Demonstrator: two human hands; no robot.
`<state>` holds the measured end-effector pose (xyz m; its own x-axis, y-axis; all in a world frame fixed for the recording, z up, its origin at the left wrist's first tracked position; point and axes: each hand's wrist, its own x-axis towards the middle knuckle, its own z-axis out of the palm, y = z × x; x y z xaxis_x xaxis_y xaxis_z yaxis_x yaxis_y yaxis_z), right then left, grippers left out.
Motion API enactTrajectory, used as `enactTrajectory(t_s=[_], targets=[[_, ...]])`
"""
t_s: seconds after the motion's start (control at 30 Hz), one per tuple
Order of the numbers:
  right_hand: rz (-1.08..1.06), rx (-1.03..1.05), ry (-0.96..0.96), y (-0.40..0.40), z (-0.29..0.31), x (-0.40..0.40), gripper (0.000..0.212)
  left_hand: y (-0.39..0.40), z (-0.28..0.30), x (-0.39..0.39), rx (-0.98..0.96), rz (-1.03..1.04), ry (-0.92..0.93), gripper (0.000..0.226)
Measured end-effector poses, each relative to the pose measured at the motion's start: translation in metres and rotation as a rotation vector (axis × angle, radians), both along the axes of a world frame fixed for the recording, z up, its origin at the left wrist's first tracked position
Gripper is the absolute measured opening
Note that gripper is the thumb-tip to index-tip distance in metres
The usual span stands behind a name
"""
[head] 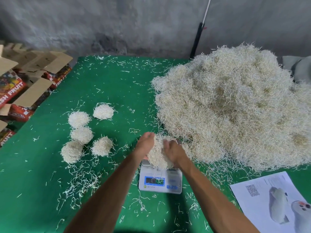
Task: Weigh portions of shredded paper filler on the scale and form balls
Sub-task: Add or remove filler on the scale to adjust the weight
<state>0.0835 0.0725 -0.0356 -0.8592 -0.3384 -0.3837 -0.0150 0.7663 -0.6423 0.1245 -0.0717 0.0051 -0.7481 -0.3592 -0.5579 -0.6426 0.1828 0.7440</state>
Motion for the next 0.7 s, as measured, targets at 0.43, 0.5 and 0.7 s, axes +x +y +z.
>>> enactTrajectory(t_s=[0.43, 0.5, 0.7], targets=[[0.076, -0.487, 0.556, -0.097, 0.062, 0.009, 0.026, -0.036, 0.036, 0.016, 0.624, 0.322, 0.374, 0.041], [0.145, -0.488, 0.577, -0.103, 0.065, 0.007, 0.029, -0.042, 0.04, 0.014, 0.413, 0.257, 0.523, 0.04], [0.182, -0.546, 0.379, -0.105, 0.066, 0.009, 0.043, -0.057, 0.044, 0.001, 0.342, 0.41, 0.433, 0.028]])
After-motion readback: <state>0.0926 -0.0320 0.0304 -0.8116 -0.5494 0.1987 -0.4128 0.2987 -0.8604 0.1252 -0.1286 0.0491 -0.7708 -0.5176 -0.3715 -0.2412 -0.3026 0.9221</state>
